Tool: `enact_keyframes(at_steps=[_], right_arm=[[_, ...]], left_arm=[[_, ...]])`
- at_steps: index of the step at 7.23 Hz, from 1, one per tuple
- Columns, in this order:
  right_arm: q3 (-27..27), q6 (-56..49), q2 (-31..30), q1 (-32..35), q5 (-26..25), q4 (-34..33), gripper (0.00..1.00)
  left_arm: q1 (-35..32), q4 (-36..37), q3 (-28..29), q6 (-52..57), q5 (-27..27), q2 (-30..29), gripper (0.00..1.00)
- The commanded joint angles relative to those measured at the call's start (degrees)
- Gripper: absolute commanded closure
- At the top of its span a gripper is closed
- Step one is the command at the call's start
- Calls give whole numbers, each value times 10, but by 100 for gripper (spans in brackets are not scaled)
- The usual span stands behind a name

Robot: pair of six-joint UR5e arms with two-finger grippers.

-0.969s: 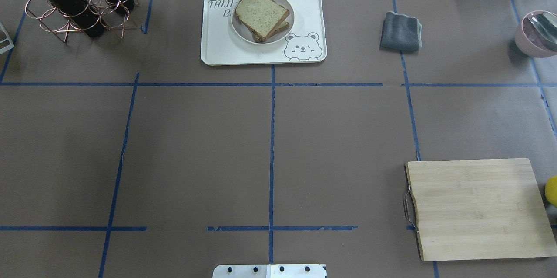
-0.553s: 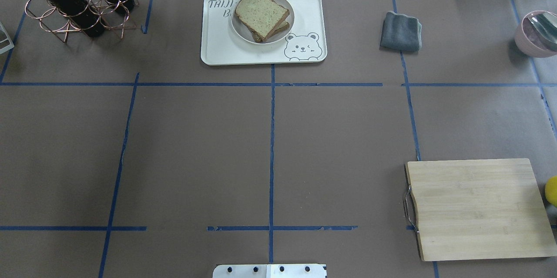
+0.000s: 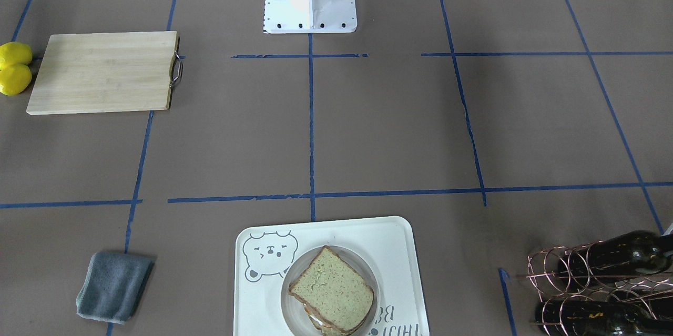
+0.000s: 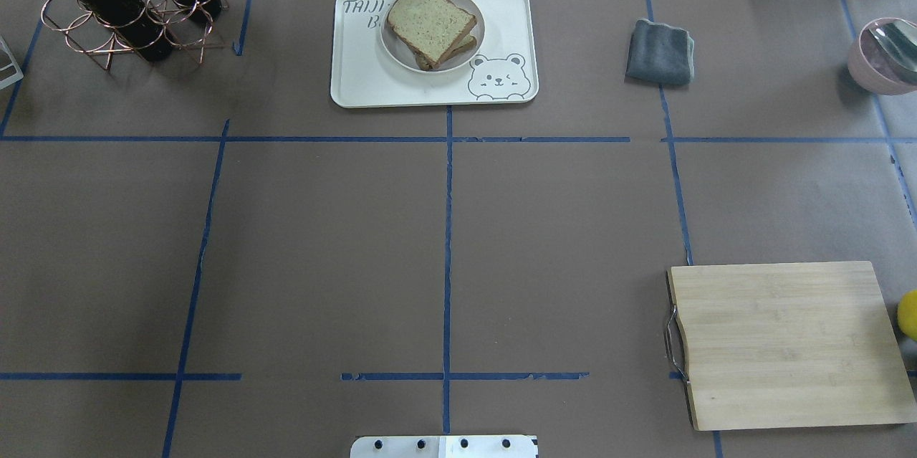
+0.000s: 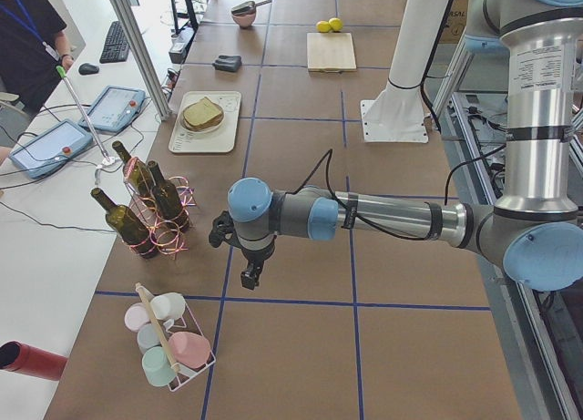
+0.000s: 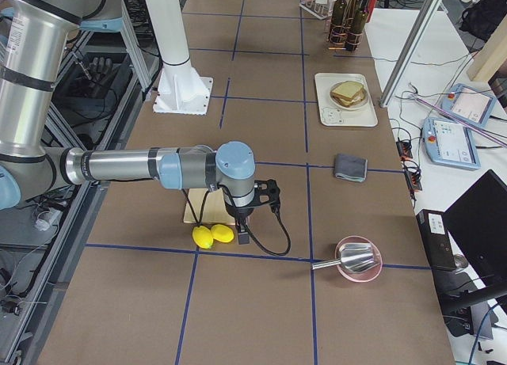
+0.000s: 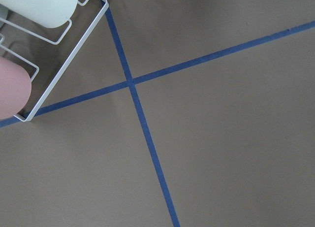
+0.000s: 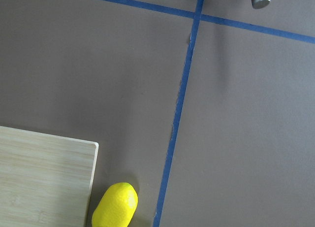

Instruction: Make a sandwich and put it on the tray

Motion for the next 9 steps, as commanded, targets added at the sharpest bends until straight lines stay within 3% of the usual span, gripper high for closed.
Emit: enact_keyframes(at_steps=[1,3,6,9], right_arm=[[-7,3,3,0,5,0,0],[-37,8,32,-1,6,-1,0],[-52,10,54,-3,29,-4,0],[-54,10,74,-4,29,-29,0]], left_arm=[[-12,22,-11,2,2,-2,0],[-59,53,-29,2,2,3,0],[-58,57,-22,1,3,-8,0],[-58,54,-28,1,3,29,0]])
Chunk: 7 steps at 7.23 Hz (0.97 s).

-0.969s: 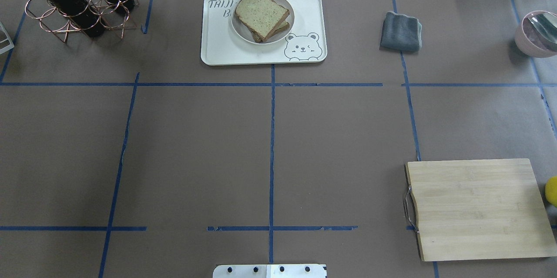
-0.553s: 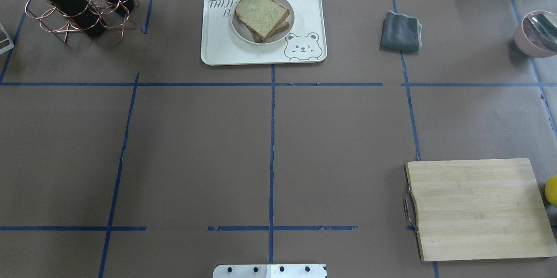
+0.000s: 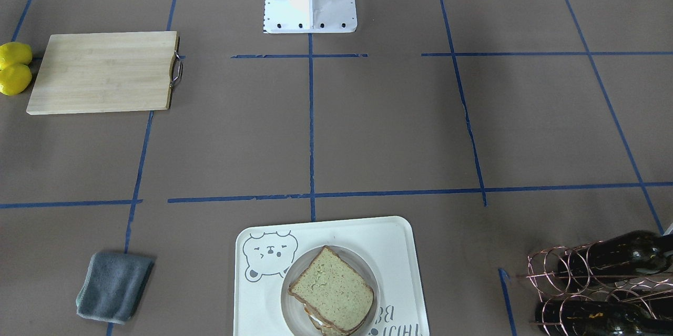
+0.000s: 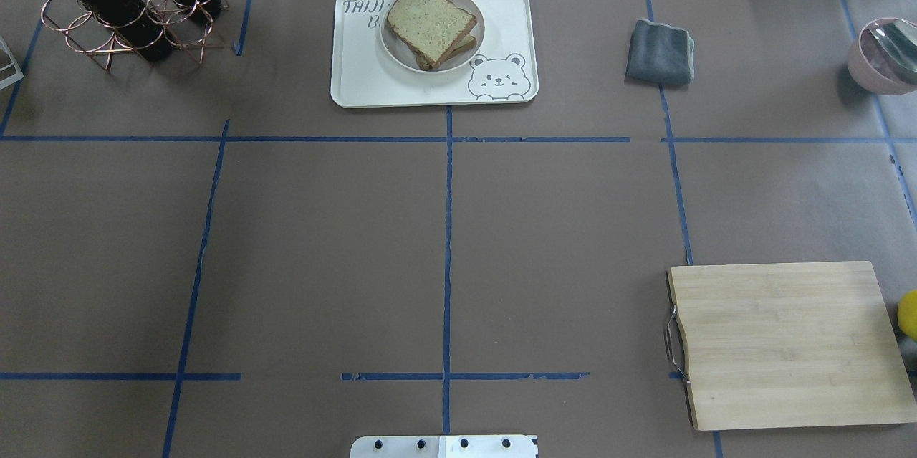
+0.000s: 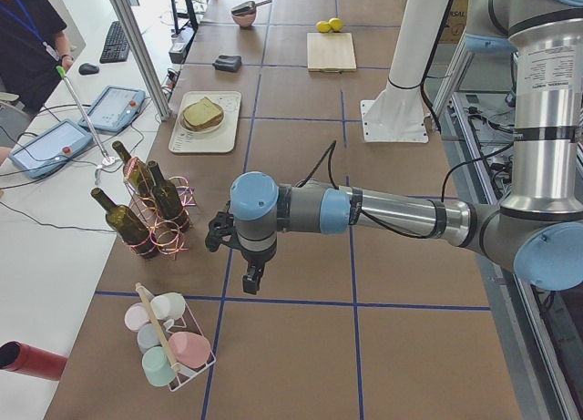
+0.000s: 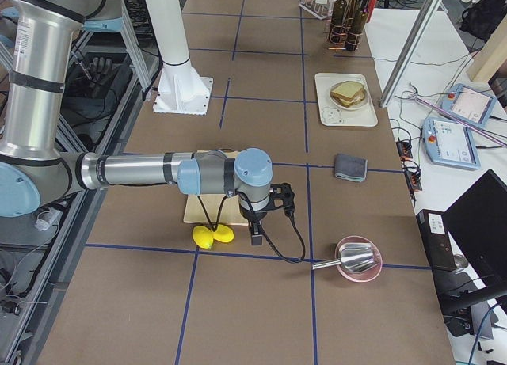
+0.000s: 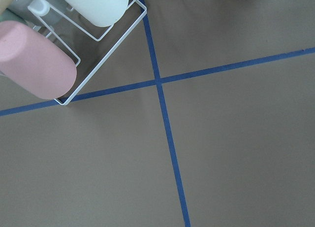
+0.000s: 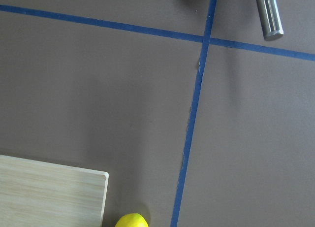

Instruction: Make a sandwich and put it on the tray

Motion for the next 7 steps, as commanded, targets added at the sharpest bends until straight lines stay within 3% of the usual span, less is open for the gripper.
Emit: enact_keyframes(at_steps=[1,7], right_arm=[[-1,0,4,0,0,-6,0],[-2,2,5,0,-1,-5,0]], left_arm=[[1,-2,1,0,1,17,0],[1,24,-13,-7,-4,25,0]])
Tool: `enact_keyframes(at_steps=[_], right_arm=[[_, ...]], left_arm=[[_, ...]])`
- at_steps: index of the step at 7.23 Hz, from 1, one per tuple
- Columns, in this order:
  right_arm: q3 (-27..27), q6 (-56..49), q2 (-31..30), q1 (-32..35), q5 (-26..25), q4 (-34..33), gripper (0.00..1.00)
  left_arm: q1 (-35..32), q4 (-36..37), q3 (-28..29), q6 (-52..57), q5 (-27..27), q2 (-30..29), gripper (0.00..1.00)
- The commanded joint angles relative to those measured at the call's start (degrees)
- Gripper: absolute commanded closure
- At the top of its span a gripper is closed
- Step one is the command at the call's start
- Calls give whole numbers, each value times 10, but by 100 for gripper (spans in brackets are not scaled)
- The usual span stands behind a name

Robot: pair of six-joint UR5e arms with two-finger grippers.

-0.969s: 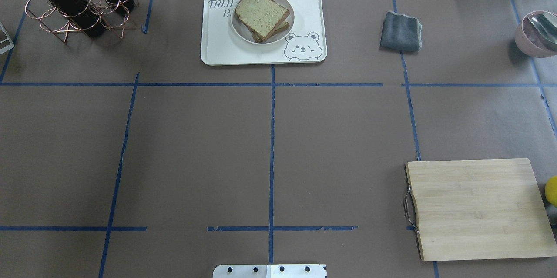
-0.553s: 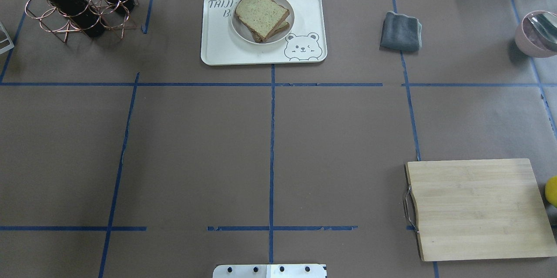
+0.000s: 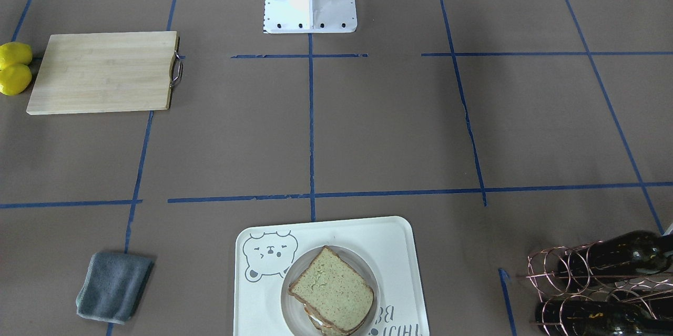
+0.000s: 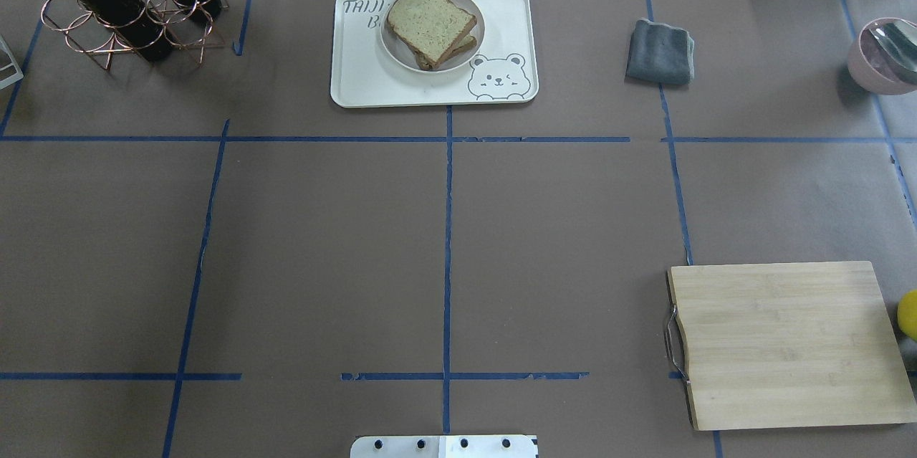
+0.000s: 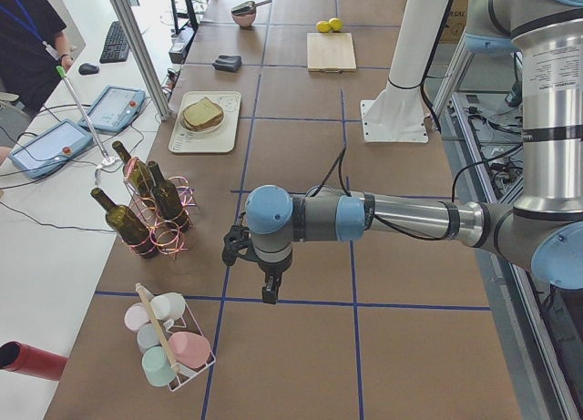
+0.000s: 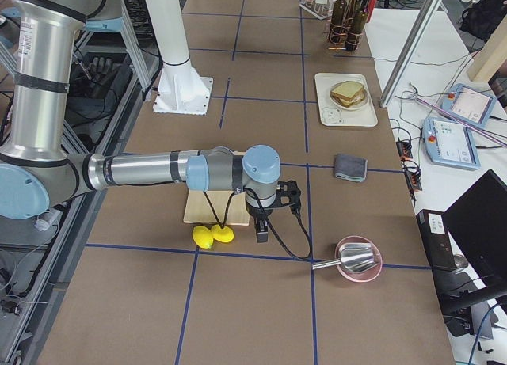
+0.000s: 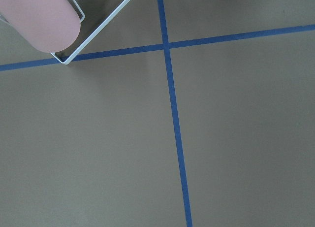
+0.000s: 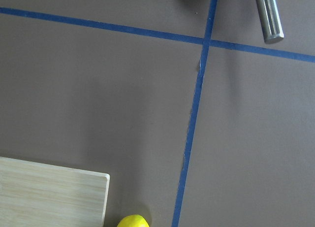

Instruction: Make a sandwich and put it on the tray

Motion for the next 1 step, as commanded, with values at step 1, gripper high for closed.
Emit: enact_keyframes(at_steps=[1], right_arm=[[0,1,0,0,0,0,0]], left_arm=[[0,-1,3,0,0,-8,0]])
